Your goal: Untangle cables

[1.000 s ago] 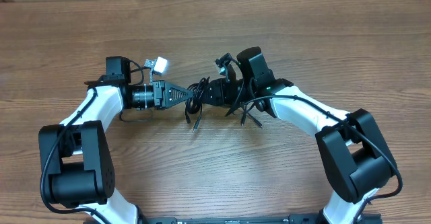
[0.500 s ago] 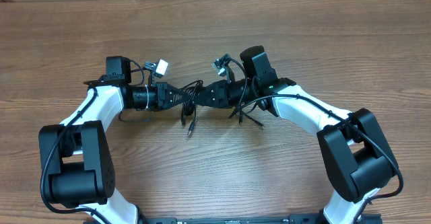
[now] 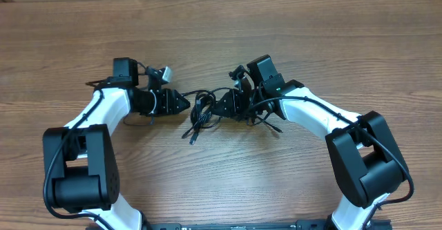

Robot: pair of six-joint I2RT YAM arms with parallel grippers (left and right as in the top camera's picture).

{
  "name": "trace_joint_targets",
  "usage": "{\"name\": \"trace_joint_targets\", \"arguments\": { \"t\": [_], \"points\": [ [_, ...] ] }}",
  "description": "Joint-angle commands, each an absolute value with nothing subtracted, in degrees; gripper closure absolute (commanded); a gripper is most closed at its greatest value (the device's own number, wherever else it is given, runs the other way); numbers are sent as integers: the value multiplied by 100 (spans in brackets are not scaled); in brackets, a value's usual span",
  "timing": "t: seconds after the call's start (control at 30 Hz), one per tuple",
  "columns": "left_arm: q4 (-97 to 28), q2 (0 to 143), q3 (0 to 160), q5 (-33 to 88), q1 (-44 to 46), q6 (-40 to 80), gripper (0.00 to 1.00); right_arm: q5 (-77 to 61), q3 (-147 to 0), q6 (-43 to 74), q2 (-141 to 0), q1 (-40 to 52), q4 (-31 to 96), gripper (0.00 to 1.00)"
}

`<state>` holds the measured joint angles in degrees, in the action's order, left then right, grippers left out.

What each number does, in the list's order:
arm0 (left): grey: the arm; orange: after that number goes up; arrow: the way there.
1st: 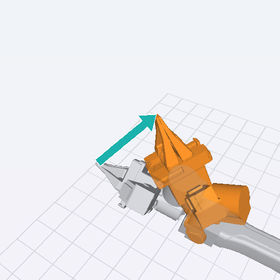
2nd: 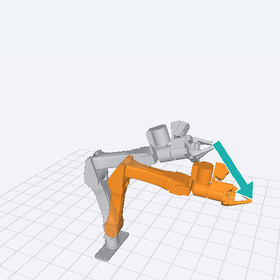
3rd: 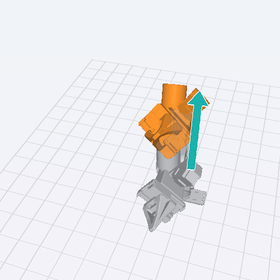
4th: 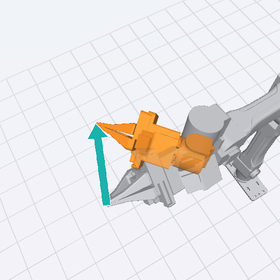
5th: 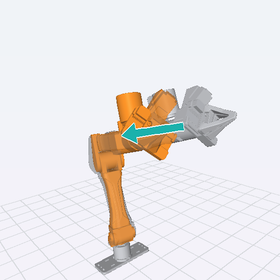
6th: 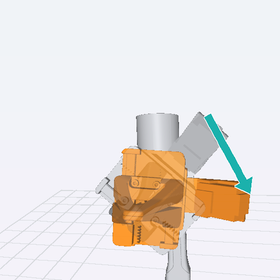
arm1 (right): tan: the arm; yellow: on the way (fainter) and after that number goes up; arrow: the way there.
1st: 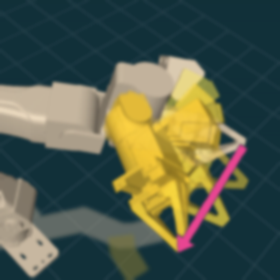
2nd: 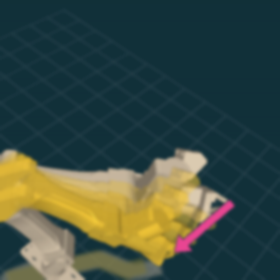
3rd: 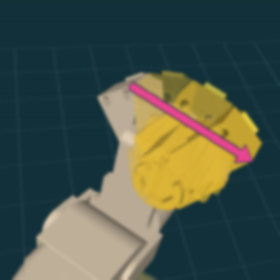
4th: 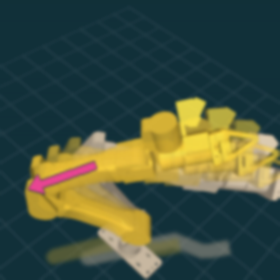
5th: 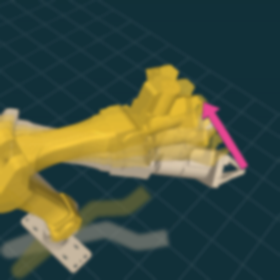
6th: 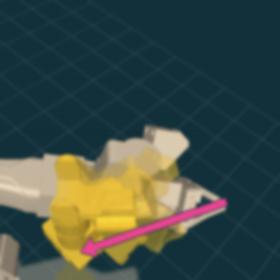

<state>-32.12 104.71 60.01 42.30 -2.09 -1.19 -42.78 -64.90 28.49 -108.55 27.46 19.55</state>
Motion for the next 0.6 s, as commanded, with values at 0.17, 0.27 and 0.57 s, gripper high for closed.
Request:
{"name": "trace_joint_targets", "arguments": {
  "t": [0.17,0.27,0.57],
  "points": [
    [-3055,10462,6049,2757,567,217,59,-3959,-6630,2646,-10475,2412,2604,74],
    [-2829,10462,6049,2355,801,541,57,-3573,-6742,2541,-10145,2381,3026,73],
    [-2650,10711,6049,2300,1240,770,65,-3006,-6757,2543,-9623,2512,3380,70]
  ]
}}
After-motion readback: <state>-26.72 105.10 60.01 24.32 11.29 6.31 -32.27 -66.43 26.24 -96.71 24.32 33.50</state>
